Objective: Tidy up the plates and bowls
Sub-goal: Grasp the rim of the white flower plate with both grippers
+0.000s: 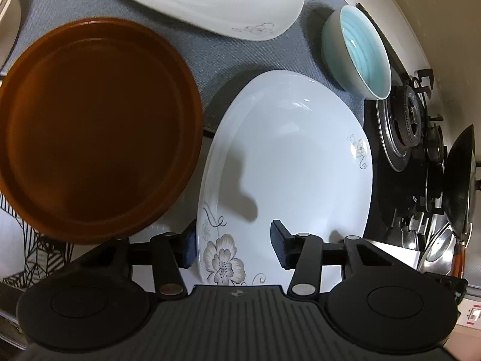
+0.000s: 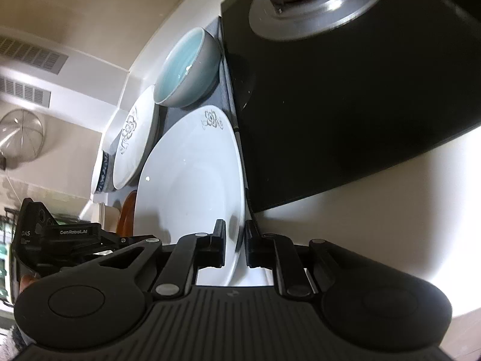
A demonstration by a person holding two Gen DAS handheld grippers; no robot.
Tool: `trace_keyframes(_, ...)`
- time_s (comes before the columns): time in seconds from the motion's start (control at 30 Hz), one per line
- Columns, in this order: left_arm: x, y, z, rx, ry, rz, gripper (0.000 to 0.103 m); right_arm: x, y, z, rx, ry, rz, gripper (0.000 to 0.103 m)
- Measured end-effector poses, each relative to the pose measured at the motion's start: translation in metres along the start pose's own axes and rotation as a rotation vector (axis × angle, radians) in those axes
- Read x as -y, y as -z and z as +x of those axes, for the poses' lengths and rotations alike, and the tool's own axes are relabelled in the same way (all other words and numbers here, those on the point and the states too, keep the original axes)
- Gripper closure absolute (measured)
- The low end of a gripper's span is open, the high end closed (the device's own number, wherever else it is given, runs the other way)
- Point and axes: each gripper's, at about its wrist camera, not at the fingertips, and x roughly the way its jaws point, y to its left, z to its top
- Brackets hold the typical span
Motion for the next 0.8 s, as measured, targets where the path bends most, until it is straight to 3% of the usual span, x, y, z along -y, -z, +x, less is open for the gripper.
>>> trace_keyframes(0.07, 0.003, 0.009, -0.005, 0.017, -0.027, 0.033, 0.061, -0.005, 0.004, -0.001, 0.014, 0.019, -0.017, 0.089)
trace_keyframes(0.17, 0.004, 0.016, -0.012, 0.035, 0.024, 0.038, 0.061, -0.015, 0.011, -0.013, 0.027, 0.036, -0.067, 0.089)
trace_keyframes(0.23, 0.0, 0.019, -0.012, 0.035, 0.055, 0.056, 0.06, -0.009, 0.013, -0.017, 0.028, 0.015, -0.065, 0.09)
trace_keyframes(0.3, -0.012, 0.017, -0.003, 0.013, 0.054, 0.01, 0.061, 0.0, 0.012, -0.014, 0.017, -0.017, -0.017, 0.091)
trace_keyframes(0.47, -0.022, 0.01, -0.005, 0.014, 0.094, -0.058, 0.049, 0.003, 0.013, -0.002, -0.007, -0.033, 0.002, 0.086)
trace_keyframes(0.53, -0.013, 0.011, -0.005, 0.02, 0.055, -0.029, 0.046, 0.004, 0.015, 0.004, -0.001, -0.043, 0.024, 0.084)
trace_keyframes(0.63, 0.006, 0.015, -0.005, 0.063, -0.041, 0.045, 0.053, -0.003, 0.018, -0.001, 0.028, -0.04, 0.016, 0.084)
trace_keyframes(0.8, -0.003, 0.02, -0.018, 0.085, 0.072, 0.03, 0.062, -0.015, 0.019, -0.02, 0.074, -0.043, -0.03, 0.085)
